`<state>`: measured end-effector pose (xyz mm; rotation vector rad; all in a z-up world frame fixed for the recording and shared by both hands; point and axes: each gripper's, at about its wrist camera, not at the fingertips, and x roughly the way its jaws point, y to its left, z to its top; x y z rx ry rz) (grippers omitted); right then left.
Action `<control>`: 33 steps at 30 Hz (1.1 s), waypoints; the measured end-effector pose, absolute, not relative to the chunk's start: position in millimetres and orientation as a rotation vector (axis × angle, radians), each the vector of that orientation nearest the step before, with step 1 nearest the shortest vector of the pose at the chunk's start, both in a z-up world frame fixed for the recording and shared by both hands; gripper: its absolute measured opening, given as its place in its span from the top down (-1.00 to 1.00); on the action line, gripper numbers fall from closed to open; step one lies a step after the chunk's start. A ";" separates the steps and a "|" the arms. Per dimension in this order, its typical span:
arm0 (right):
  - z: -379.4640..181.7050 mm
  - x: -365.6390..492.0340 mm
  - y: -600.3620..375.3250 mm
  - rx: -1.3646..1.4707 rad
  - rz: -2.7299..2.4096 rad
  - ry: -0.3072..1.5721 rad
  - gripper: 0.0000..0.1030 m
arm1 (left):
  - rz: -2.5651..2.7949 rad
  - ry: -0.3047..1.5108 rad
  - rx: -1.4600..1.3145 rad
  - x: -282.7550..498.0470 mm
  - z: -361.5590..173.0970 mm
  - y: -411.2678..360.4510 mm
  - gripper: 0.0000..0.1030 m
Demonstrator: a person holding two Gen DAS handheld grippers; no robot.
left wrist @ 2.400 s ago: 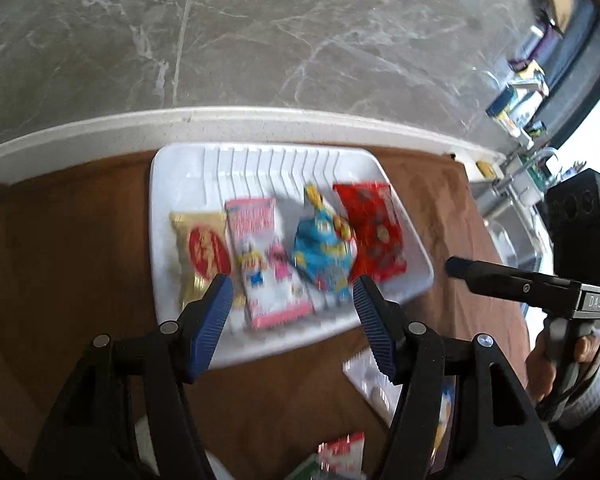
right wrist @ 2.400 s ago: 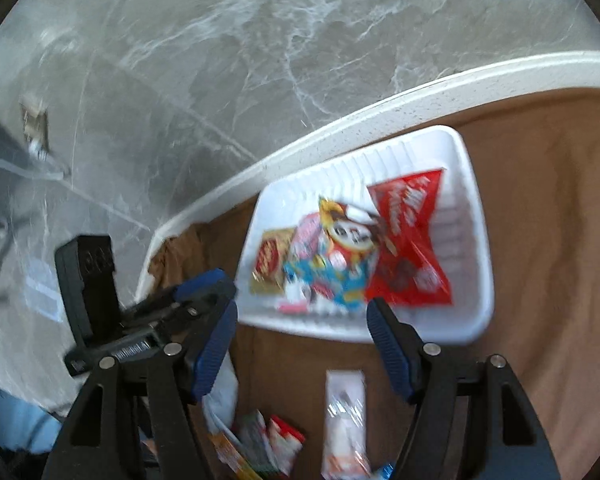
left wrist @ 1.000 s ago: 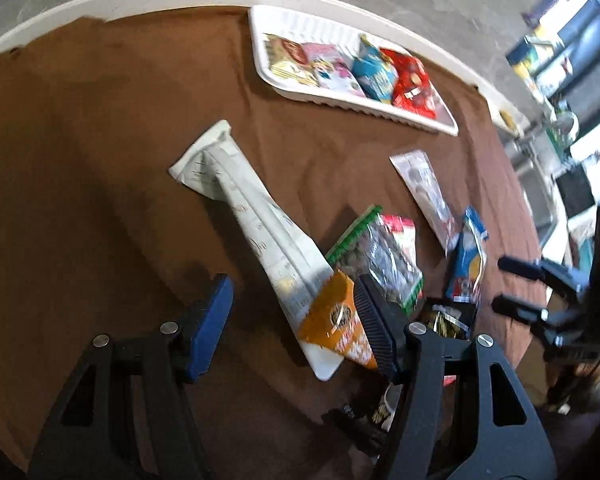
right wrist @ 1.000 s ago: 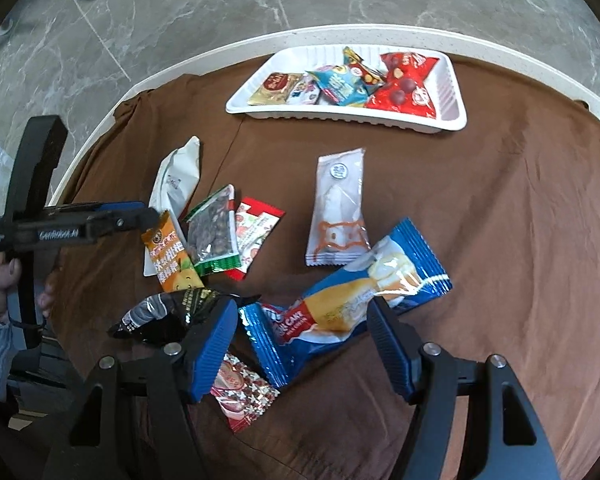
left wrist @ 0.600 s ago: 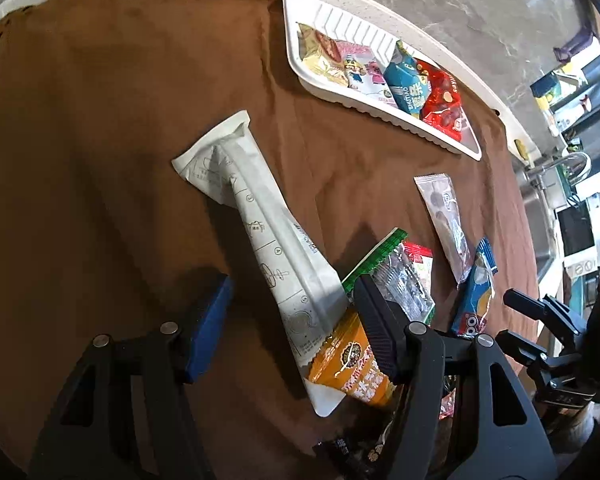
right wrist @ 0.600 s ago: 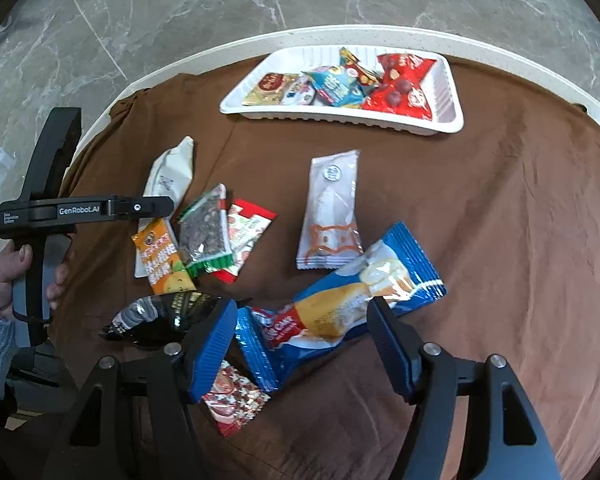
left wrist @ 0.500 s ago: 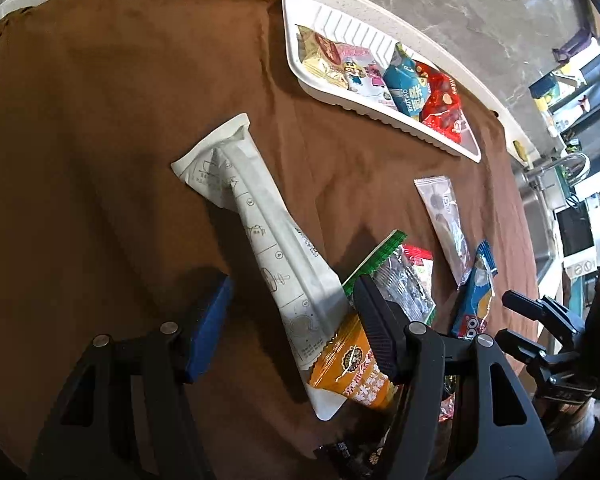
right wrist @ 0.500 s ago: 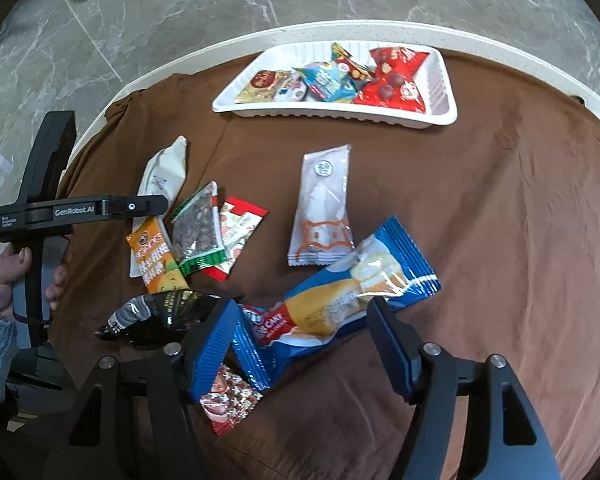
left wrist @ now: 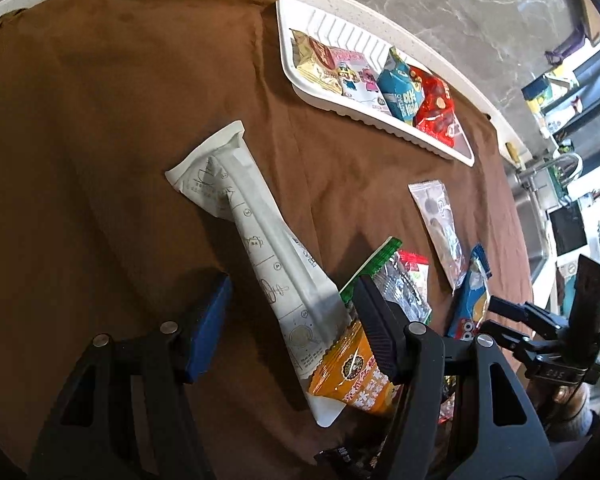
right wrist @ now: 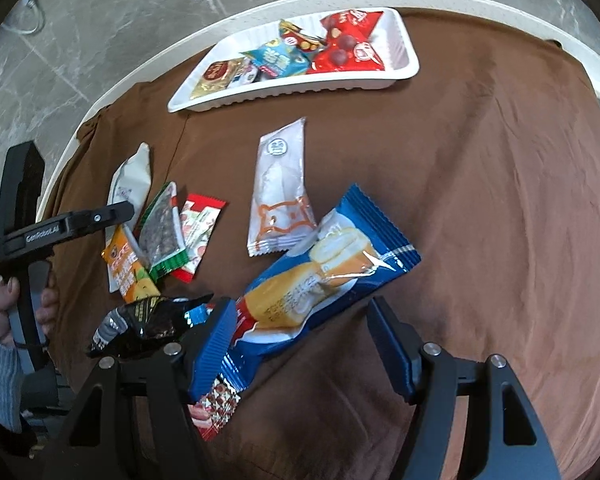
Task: Organize snacks
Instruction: 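Move both grippers back over the remaining snacks toward the blue cake bar, then grasp the blue cake bar with the right gripper while the left grasps the white packet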
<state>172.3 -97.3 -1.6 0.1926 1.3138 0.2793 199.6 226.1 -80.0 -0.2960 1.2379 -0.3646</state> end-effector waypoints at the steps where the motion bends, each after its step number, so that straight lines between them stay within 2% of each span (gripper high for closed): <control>1: -2.2 173.3 -96.7 0.196 0.277 1.318 -0.37 | -0.366 1.239 -0.295 200.0 -80.1 226.2 -0.18; 8: -5.9 181.4 -85.5 0.166 0.259 1.323 -0.33 | -0.362 1.234 -0.200 197.1 -78.5 215.0 -0.22; 11: -8.2 185.0 -80.2 0.132 0.260 1.326 -0.23 | -0.367 1.228 -0.165 195.9 -78.7 208.0 -0.31; 17: -11.3 188.3 -70.5 0.069 0.278 1.323 -0.01 | -0.365 1.215 -0.112 193.3 -78.9 201.7 -0.32; 19: -11.9 188.1 -69.3 0.059 0.290 1.321 0.20 | -0.371 1.207 -0.137 192.9 -79.7 206.0 -0.30; 21: -12.0 187.7 -70.4 0.066 0.306 1.320 0.28 | -0.372 1.202 -0.151 192.5 -79.7 210.9 -0.10; 23: -9.7 186.1 -71.5 0.058 0.313 1.307 0.32 | -0.366 1.203 -0.173 192.8 -80.9 217.2 0.48; 33: 1.4 182.3 -94.0 0.189 0.357 1.286 0.34 | -0.382 1.198 -0.242 190.5 -77.5 235.3 0.57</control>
